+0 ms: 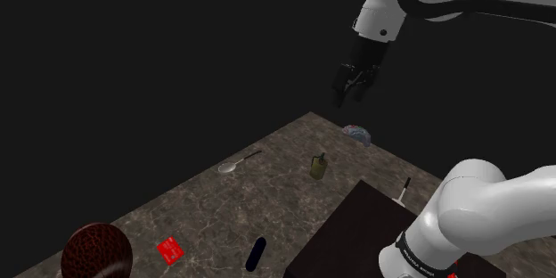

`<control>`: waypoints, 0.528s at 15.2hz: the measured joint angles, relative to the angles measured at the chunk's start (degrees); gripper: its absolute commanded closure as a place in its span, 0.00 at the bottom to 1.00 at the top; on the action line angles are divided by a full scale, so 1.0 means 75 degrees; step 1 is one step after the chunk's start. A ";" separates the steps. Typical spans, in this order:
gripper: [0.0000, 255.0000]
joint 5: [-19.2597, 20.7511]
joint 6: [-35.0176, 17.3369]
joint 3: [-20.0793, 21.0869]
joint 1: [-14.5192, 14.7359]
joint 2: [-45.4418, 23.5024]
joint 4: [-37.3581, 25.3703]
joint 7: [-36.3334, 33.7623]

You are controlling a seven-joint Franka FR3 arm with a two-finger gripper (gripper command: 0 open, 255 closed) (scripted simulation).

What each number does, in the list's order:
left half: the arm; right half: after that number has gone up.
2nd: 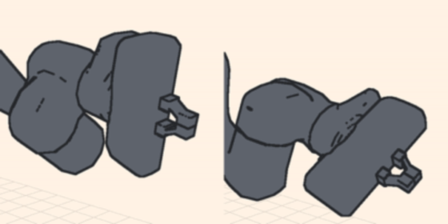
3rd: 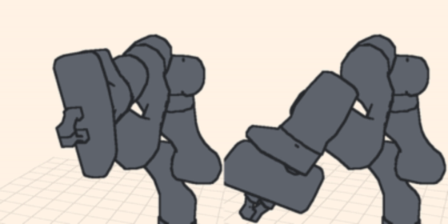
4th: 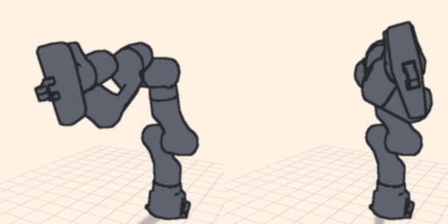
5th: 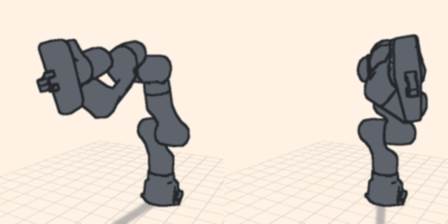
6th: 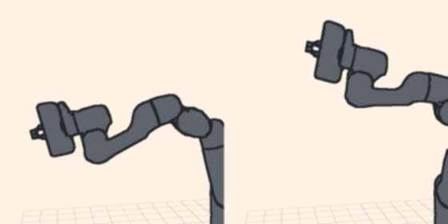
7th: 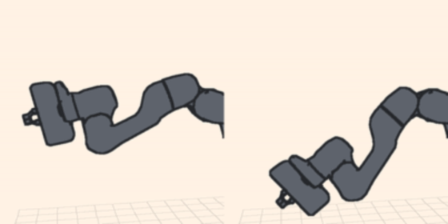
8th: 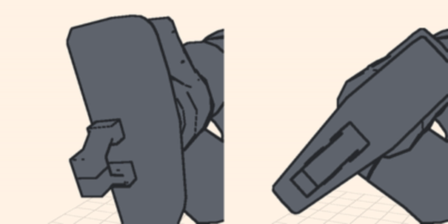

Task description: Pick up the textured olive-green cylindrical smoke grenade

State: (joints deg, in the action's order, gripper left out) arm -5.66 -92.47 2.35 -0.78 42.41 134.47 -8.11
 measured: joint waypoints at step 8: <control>0.00 0.0340 -0.1410 -0.0406 -0.0270 -0.0349 0.1093 0.0513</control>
State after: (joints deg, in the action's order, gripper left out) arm -3.12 -103.05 -0.69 -2.80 39.79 142.67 -4.26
